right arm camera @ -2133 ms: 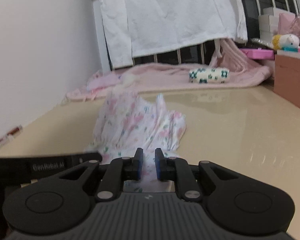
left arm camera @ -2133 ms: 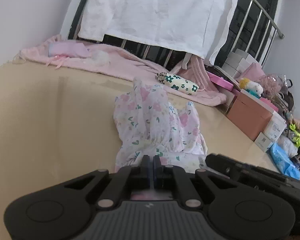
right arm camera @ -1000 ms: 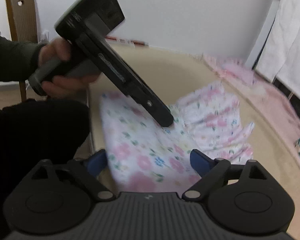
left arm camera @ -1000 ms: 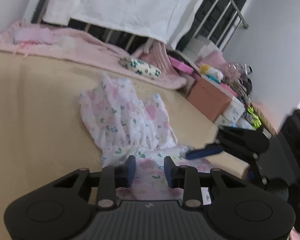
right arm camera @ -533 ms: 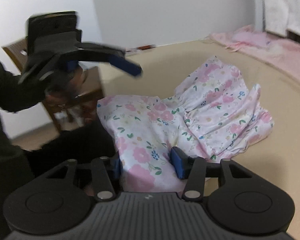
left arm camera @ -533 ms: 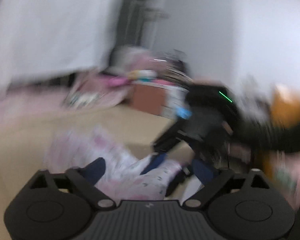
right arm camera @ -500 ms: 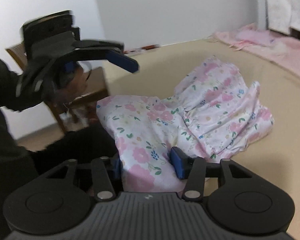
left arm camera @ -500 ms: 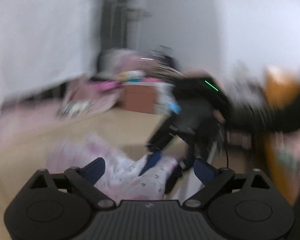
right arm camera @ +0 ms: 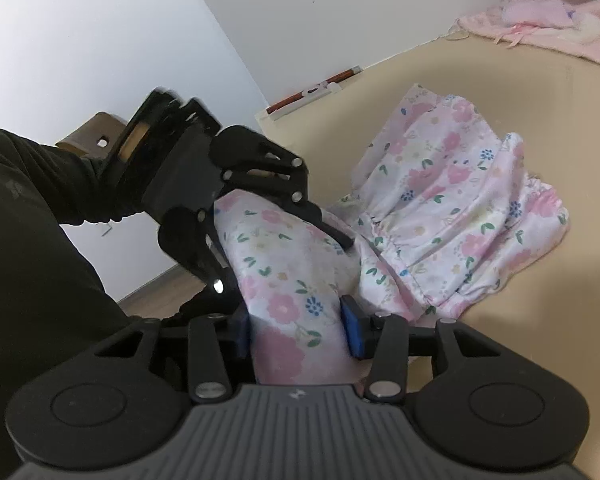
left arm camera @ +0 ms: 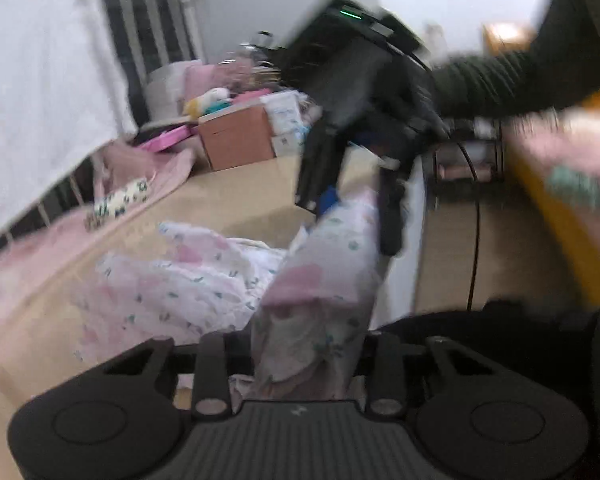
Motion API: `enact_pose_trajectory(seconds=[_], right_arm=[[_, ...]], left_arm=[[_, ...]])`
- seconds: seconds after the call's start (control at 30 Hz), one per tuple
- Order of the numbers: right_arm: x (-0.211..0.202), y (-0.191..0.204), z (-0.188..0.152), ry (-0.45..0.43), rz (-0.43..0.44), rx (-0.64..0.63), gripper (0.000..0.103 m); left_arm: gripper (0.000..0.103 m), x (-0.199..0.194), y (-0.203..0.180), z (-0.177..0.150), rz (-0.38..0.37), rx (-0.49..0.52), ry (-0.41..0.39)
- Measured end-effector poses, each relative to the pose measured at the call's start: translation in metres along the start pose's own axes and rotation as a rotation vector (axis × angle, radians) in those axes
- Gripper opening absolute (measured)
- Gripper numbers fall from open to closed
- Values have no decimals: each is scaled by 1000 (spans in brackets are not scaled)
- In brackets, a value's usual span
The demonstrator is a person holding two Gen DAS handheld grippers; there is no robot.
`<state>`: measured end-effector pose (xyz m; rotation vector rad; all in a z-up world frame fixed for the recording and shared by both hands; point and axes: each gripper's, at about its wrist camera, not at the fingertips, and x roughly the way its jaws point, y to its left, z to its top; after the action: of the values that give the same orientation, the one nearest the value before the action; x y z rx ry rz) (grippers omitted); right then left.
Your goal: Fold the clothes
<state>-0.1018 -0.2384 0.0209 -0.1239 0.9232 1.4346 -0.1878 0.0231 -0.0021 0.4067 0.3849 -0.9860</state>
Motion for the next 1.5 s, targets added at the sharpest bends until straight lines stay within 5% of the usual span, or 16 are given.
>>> enact_pose_trajectory(seconds=[0.1,0.3,0.37,0.47,0.57,0.63,0.7,0.87,0.93,1.0,1.07,1.13,1.23,1.5], right_arm=[[-9,14,-11,-81,-69,-92,98],[6,34,-38,-192,-321,-419,100],[15,31,-38,-206,-345,-450,88],[20,19,-29,-184,-249,-357,37],[19,-1,-18,-172,-142,-162,25],[15,-20,-12,-194,-65,17,25],[14,-33,-9,-185,-28,146,25],[7,-57,-1,-175,34,425,28],[1,-60,2,-187,24,507,41],[-12,-47,5,-238,-59,460,66],[-25,-32,5,-290,-151,418,73],[-39,-13,0,-351,-263,375,80],[-52,0,-13,-440,-377,337,82],[-29,-6,-24,-536,-559,362,78]], left_arm=[[27,0,30,2,-107,-191,25],[21,1,77,-1,-313,-496,49],[21,4,86,1,-394,-573,62],[21,1,101,-8,-493,-764,49],[30,-11,110,-11,-451,-863,-5],[57,-24,109,-8,-350,-843,-56],[72,-33,106,-6,-222,-827,-86],[57,-25,115,-21,-75,-1054,-62],[57,-26,112,-26,-13,-1074,-60],[57,-27,108,-30,53,-1078,-61],[61,-36,102,-28,113,-1073,-103],[85,-47,98,-23,176,-1053,-130],[95,-45,96,-14,216,-1011,-166],[95,4,89,-6,174,-907,-88]])
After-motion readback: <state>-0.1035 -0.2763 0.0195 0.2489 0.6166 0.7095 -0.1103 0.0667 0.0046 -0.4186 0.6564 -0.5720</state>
